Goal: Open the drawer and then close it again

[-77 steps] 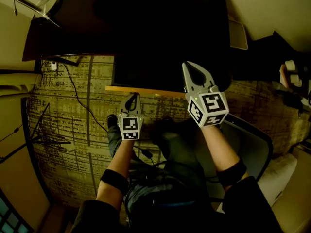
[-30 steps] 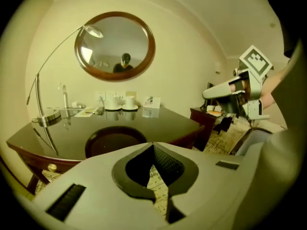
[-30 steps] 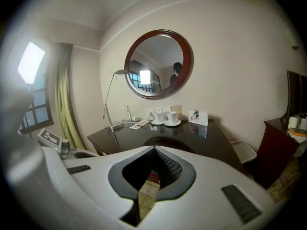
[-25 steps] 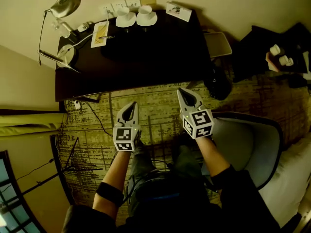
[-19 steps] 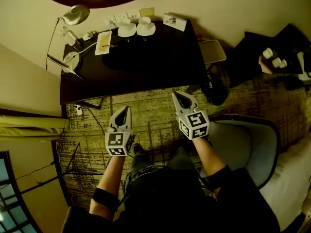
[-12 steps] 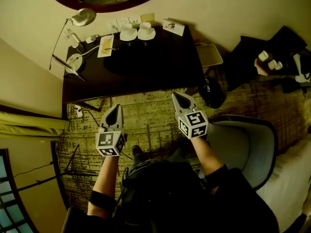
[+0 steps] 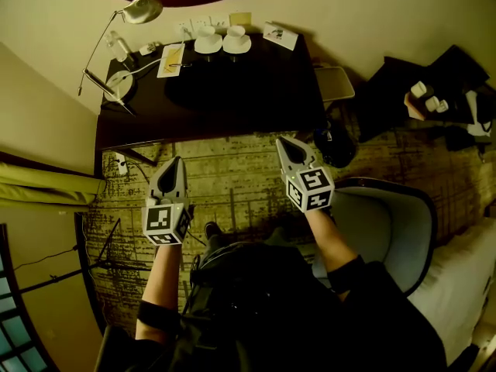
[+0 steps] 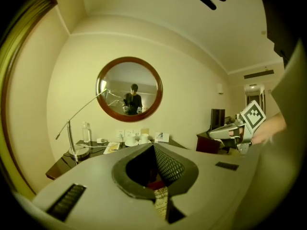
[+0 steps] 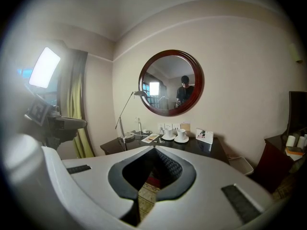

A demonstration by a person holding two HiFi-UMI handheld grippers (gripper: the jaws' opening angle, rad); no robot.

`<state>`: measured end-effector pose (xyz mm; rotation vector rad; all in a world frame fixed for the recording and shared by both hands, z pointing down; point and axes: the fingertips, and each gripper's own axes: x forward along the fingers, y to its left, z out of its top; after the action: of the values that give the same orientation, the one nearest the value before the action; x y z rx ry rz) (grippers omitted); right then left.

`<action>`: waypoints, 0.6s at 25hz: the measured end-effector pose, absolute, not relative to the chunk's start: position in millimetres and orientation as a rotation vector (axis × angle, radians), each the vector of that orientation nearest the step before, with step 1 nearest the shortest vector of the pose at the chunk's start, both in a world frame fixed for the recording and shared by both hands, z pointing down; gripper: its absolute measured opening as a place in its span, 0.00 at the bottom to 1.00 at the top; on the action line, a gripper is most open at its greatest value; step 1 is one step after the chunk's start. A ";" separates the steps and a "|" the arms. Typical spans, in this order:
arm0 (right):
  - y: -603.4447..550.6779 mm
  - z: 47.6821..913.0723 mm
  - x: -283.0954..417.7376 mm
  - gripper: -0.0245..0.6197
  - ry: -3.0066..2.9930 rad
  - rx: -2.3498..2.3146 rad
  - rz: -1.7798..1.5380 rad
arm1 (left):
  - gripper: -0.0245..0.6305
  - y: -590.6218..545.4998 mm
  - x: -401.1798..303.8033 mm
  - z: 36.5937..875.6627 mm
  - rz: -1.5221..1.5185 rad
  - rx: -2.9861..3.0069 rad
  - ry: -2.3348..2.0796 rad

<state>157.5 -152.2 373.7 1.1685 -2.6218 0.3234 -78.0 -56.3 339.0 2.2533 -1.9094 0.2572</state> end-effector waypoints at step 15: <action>-136.1 383.2 144.4 0.04 -2.586 1.195 0.348 | 0.04 -36.9 -99.5 351.1 0.244 2.246 -1.918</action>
<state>144.4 -136.1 383.2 1.1949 -2.5863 0.3479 -99.5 -36.9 351.1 2.2463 -1.9182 0.2437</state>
